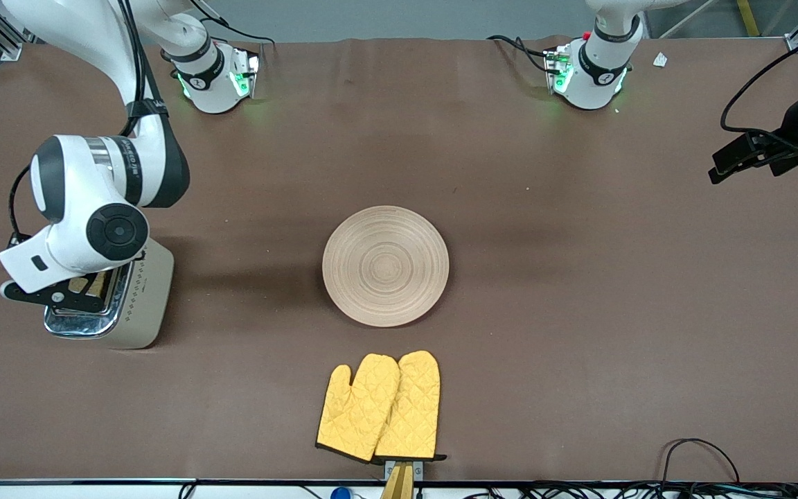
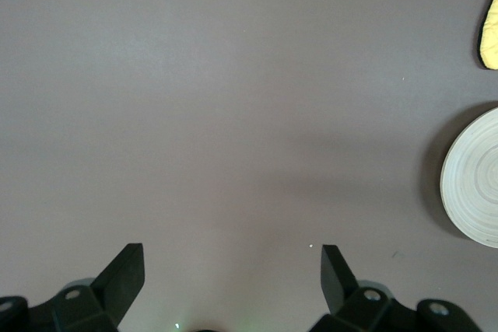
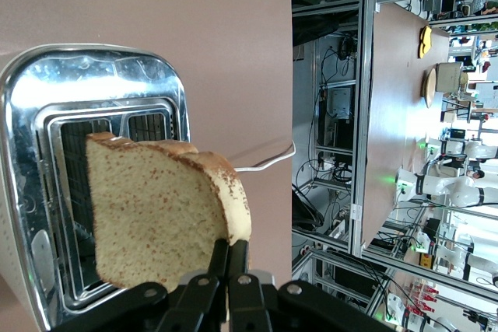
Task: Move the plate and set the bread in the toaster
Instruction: 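Lower the bread into the toaster slot with the right gripper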
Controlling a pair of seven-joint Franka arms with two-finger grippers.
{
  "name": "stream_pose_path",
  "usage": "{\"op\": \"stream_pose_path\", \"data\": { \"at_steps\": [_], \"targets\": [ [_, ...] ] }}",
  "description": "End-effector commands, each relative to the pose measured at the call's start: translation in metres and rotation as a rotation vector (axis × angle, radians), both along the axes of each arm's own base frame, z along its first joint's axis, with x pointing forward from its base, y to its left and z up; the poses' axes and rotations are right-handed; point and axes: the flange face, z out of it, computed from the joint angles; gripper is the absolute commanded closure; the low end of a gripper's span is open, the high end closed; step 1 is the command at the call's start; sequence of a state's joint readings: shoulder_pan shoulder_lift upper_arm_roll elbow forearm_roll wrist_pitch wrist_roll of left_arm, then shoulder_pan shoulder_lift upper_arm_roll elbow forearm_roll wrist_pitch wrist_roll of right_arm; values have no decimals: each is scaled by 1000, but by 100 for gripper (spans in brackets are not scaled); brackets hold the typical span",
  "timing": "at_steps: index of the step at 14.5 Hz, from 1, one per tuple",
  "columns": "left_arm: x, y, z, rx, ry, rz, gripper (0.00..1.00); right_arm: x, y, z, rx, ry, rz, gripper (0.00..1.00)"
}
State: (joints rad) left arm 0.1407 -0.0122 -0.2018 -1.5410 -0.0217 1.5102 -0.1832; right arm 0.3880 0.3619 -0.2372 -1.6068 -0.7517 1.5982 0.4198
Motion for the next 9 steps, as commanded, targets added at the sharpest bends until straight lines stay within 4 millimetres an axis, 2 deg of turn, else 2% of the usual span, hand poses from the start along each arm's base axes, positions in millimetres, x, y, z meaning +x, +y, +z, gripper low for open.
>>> {"op": "stream_pose_path", "data": {
  "at_steps": [1, 9],
  "targets": [
    [-6, 1, 6, 1, -8, -12, 0, -1, -3, 2, -10, -2, 23, 100],
    [-6, 0, 6, 1, -8, -13, 0, 0, 9, -5, -11, 3, 43, 100]
  ]
}}
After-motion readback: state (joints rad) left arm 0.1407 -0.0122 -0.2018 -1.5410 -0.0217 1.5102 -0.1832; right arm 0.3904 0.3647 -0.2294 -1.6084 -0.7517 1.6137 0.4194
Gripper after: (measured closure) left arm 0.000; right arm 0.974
